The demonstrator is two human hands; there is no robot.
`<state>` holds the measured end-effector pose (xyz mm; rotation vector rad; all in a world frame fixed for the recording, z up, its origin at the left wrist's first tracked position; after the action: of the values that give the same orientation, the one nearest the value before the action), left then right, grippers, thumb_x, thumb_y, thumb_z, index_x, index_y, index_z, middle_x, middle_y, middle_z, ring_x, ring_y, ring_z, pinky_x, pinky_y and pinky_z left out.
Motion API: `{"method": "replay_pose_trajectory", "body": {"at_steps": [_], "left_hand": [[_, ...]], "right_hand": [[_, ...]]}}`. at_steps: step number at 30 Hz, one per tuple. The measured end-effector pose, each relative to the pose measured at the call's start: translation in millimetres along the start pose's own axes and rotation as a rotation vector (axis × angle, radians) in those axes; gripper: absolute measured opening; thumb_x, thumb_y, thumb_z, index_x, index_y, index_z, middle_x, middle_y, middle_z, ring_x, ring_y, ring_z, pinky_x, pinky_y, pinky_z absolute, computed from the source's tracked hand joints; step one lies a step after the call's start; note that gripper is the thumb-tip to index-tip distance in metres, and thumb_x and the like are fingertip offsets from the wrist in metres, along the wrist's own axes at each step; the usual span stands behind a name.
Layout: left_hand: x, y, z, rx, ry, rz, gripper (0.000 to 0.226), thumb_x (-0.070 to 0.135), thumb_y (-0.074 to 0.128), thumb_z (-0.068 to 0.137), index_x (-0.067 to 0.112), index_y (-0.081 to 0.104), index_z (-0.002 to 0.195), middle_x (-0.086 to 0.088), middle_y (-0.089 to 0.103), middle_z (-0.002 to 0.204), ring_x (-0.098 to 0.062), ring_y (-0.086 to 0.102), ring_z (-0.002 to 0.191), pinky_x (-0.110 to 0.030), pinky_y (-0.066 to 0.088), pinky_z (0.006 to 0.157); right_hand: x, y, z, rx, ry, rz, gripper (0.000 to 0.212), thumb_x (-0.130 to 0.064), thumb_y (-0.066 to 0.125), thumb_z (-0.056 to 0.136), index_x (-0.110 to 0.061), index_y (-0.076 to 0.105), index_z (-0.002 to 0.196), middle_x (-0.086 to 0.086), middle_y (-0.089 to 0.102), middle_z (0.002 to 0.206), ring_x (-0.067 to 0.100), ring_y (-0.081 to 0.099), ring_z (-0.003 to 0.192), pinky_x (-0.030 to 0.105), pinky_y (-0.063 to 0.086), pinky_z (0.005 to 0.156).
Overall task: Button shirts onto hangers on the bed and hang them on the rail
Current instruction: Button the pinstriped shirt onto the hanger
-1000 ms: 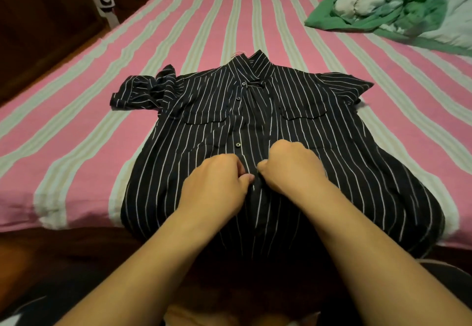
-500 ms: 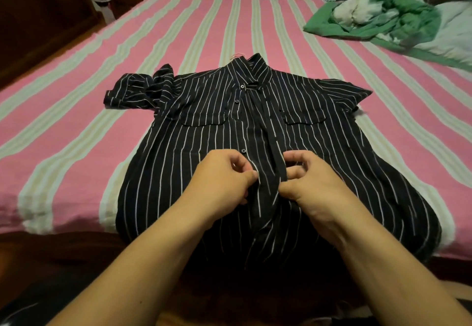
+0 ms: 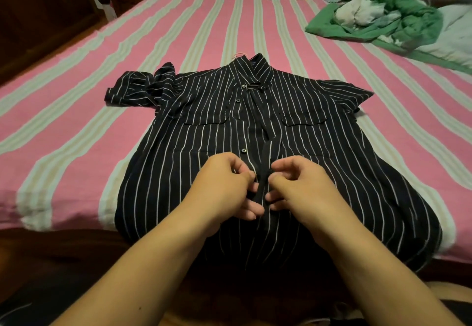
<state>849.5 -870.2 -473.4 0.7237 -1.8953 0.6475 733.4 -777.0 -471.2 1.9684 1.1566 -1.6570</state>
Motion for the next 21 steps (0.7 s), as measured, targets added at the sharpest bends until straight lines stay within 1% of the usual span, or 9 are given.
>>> {"method": "replay_pose_trajectory", "body": {"at_steps": [3,5,8,10,12,14,16,18,21], "left_hand": [[-4.9,-0.2,0.4,-0.001,-0.027,-0.057,0.009,0.010,0.053,0.103,0.008,0.056,0.095,-0.007,0.073,0.078,-0.014,0.054,0.035,-0.021,0.039,0.036],[-9.4,-1.2,1.4,-0.014,-0.060,-0.093,0.008,0.012,0.054,0.103,0.009,0.059,0.097,-0.002,0.072,0.070,-0.011,0.048,0.035,-0.020,0.036,0.037],[-13.4,0.3,-0.4,-0.064,-0.124,-0.162,0.007,0.011,0.057,0.101,0.011,0.063,0.098,-0.001,0.066,0.065,-0.008,0.045,0.036,-0.018,0.036,0.040],[-12.3,-0.2,-1.9,-0.073,-0.128,-0.155,0.007,0.010,0.060,0.098,0.011,0.066,0.096,-0.003,0.070,0.072,-0.008,0.043,0.037,-0.016,0.035,0.042],[-9.6,-3.7,-1.5,-0.044,-0.095,-0.119,0.007,0.009,0.062,0.096,0.009,0.068,0.095,-0.003,0.073,0.076,-0.010,0.046,0.037,-0.017,0.037,0.043],[-7.9,-6.0,-0.5,-0.012,-0.064,-0.092,0.006,0.009,0.063,0.096,0.008,0.068,0.094,-0.004,0.071,0.077,-0.011,0.051,0.039,-0.020,0.040,0.042],[-7.3,-6.3,0.2,0.011,-0.043,-0.092,0.005,0.007,0.063,0.096,0.006,0.067,0.093,-0.008,0.067,0.076,-0.014,0.055,0.041,-0.023,0.044,0.041],[-6.9,-5.4,0.9,0.020,-0.024,-0.098,0.006,0.005,0.063,0.096,0.005,0.065,0.091,-0.010,0.065,0.075,-0.016,0.059,0.043,-0.025,0.047,0.041],[-6.5,-2.5,1.3,-0.008,-0.020,-0.142,0.006,0.004,0.062,0.098,0.002,0.064,0.092,-0.012,0.066,0.076,-0.018,0.066,0.051,-0.026,0.052,0.045]], "right_hand": [[1.4,2.9,0.7,-0.042,0.013,-0.059,0.015,-0.003,0.063,0.092,-0.014,0.066,0.103,0.003,0.071,0.072,0.015,0.071,0.063,0.034,0.062,0.064],[1.0,4.3,0.0,-0.068,0.001,-0.076,0.016,-0.016,0.076,0.087,-0.018,0.067,0.101,0.002,0.072,0.081,0.010,0.068,0.065,0.031,0.060,0.061],[-2.8,8.5,-2.4,-0.063,-0.102,-0.332,0.033,-0.036,0.086,0.076,-0.030,0.064,0.101,-0.006,0.067,0.086,0.005,0.063,0.069,0.028,0.053,0.062],[-6.6,10.3,-4.0,-0.025,-0.178,-0.498,0.034,-0.035,0.085,0.077,-0.032,0.062,0.103,-0.009,0.066,0.083,0.003,0.061,0.070,0.027,0.052,0.068],[-6.8,9.5,-2.5,-0.010,-0.194,-0.520,0.025,-0.026,0.081,0.082,-0.032,0.064,0.100,-0.008,0.067,0.078,0.002,0.059,0.066,0.027,0.051,0.068],[-2.7,6.5,0.9,0.001,-0.147,-0.454,0.017,-0.017,0.077,0.085,-0.028,0.067,0.094,-0.005,0.067,0.074,0.007,0.062,0.065,0.032,0.056,0.067],[2.2,2.7,1.8,0.010,-0.055,-0.273,0.013,-0.009,0.070,0.086,-0.021,0.070,0.091,-0.003,0.066,0.073,0.011,0.064,0.062,0.032,0.058,0.060],[5.5,0.1,1.3,0.006,0.031,-0.067,0.010,-0.005,0.063,0.089,-0.013,0.069,0.088,0.002,0.063,0.069,0.010,0.059,0.053,0.027,0.054,0.051],[8.1,0.4,0.1,-0.063,0.110,0.159,0.006,-0.006,0.064,0.094,-0.010,0.066,0.090,0.004,0.060,0.069,0.010,0.054,0.050,0.023,0.047,0.046]]}}
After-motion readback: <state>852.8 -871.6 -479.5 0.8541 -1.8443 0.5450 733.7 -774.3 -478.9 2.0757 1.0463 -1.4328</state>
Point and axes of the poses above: each hand's wrist, its own z-axis towards the middle knuckle, its own y-axis out of the palm, x = y × z, the point moved 7 cm from there along z, towards the middle knuckle
